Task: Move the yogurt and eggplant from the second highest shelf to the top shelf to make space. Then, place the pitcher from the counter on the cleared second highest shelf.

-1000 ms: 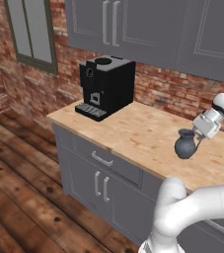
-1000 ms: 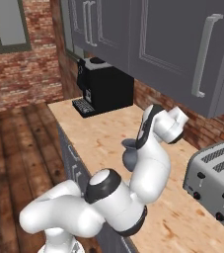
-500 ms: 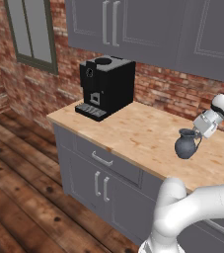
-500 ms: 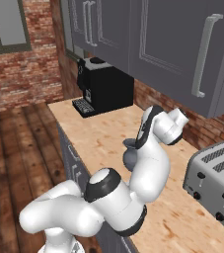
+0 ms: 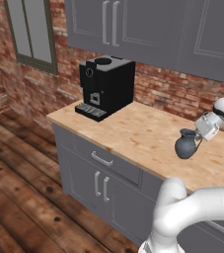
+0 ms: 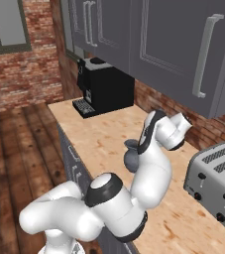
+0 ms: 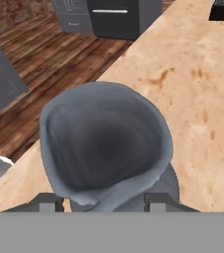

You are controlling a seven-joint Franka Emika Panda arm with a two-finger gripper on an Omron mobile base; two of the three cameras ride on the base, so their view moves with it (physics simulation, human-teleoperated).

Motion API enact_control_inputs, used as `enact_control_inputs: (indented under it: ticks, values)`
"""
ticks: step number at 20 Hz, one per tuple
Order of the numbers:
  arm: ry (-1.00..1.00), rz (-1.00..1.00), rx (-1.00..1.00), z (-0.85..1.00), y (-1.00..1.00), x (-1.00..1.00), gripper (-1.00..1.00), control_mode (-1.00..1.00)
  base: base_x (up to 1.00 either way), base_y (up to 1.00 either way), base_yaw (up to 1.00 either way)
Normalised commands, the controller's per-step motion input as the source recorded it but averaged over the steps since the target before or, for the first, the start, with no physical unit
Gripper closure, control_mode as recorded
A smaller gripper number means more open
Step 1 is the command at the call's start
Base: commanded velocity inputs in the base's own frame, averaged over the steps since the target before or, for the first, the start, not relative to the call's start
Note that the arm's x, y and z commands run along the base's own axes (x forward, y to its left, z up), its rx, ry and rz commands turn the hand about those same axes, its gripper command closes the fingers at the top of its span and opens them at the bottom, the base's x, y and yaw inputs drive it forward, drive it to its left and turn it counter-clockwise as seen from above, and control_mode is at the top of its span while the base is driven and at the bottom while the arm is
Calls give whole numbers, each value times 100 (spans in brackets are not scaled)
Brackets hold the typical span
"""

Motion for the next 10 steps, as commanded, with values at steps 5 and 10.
enact_control_inputs:
  ticks: [5, 10]
  values:
    - [0, 0, 0, 0, 0, 0, 100, -100, 0, 0, 0]
    - [0, -3, 0, -3, 20, -5, 100, -100, 0, 0, 0]
